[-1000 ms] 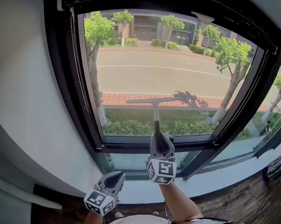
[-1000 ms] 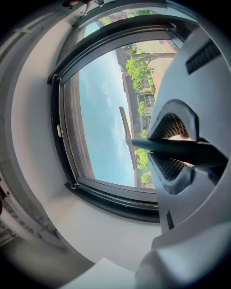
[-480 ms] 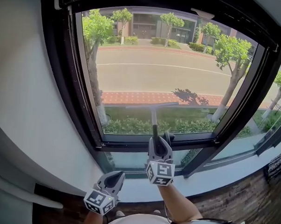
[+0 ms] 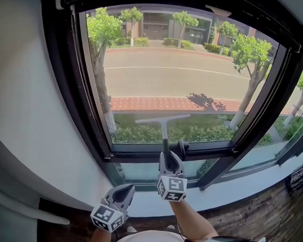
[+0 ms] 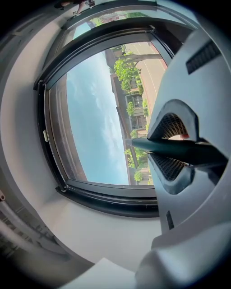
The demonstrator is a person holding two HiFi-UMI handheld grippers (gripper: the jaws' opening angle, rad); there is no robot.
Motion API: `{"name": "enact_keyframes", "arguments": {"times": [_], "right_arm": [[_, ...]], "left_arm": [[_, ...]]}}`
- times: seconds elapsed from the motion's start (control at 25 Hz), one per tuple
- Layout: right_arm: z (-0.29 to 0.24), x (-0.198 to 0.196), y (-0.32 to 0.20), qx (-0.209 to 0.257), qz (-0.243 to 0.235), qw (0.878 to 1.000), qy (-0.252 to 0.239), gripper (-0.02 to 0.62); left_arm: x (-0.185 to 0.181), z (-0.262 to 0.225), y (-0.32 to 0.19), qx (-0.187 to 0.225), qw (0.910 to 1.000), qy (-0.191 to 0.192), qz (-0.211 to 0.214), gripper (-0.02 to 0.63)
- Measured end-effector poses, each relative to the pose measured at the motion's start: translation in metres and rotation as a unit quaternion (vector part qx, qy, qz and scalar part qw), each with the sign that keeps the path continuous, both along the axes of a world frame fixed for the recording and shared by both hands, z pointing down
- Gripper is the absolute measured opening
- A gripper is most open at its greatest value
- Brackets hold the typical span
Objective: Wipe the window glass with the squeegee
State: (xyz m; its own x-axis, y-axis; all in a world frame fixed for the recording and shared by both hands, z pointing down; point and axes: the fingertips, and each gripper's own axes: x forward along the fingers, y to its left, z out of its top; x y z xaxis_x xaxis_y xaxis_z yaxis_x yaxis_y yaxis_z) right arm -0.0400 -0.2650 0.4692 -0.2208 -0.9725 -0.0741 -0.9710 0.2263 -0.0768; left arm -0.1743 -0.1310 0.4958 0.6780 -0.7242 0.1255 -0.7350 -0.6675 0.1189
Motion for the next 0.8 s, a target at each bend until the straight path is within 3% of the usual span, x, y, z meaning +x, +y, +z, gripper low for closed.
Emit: {"name": "enact_keyframes", "arguments": {"times": [0.8], "right_arm": [[0.042,0.005,0.002,-0.032,0.004,0.999,0.034,0.1]], "left_arm": [[0.006,0.006,0.005,-0.008,0.9999,-0.004,0.007,0.018]]}}
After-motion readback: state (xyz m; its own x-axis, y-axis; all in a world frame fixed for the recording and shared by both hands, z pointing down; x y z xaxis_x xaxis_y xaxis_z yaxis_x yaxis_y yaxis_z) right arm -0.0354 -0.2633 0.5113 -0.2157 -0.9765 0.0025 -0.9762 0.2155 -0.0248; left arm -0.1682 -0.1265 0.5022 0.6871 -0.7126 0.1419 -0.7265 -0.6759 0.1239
